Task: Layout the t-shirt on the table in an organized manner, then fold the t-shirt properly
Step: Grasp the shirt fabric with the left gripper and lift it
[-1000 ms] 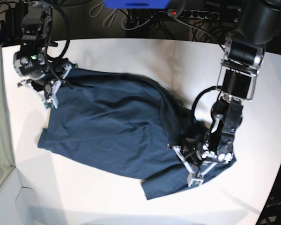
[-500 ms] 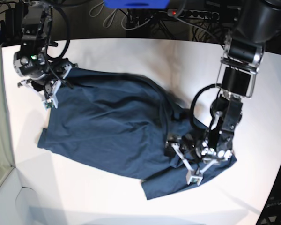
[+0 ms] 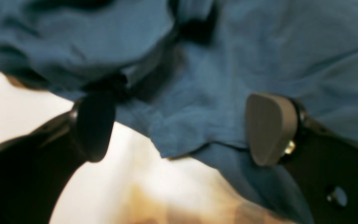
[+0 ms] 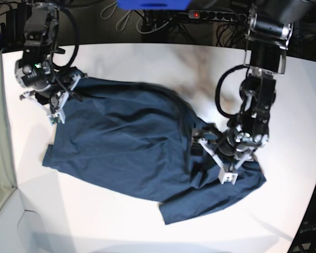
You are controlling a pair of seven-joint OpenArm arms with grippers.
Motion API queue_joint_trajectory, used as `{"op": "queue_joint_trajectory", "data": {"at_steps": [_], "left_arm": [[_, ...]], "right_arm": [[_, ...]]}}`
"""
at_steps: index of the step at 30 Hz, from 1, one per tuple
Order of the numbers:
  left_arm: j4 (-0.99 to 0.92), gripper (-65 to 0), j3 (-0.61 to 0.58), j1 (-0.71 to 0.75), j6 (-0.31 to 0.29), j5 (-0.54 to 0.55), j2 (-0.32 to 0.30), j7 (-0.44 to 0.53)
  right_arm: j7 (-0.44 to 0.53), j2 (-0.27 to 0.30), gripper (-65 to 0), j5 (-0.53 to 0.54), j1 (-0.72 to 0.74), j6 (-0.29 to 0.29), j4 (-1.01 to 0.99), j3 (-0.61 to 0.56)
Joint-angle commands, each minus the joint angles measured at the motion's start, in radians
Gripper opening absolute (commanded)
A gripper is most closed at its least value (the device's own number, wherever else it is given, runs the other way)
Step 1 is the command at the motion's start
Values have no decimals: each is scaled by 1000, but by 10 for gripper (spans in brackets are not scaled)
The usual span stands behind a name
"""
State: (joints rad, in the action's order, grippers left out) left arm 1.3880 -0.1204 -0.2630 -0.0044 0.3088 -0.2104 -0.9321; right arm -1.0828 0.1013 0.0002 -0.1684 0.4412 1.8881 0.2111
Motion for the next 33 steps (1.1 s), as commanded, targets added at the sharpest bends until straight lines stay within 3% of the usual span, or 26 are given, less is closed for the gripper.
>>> {"op": "queue_joint_trajectory", "data": {"at_steps": [1,11,21,27,33], "left_arm": [[-5,0,8,-15,2,3,-5,48],[-129,0,12,3,2,10,2,278],[-134,0,9,70,2,10,2,523],[-124,0,14,93,2,11,4,608],[-135,0,11,83,1,11,4,624]], "right_arm": [[14,5,-458,1,10,-2,15,3],[14,18,-458,1,10,-2,15,3],[14,19,-458,1,10,-2,15,4],[14,19,-458,1,11,-2,15,3],[14,19,-458,1,11,-2,15,3]]}}
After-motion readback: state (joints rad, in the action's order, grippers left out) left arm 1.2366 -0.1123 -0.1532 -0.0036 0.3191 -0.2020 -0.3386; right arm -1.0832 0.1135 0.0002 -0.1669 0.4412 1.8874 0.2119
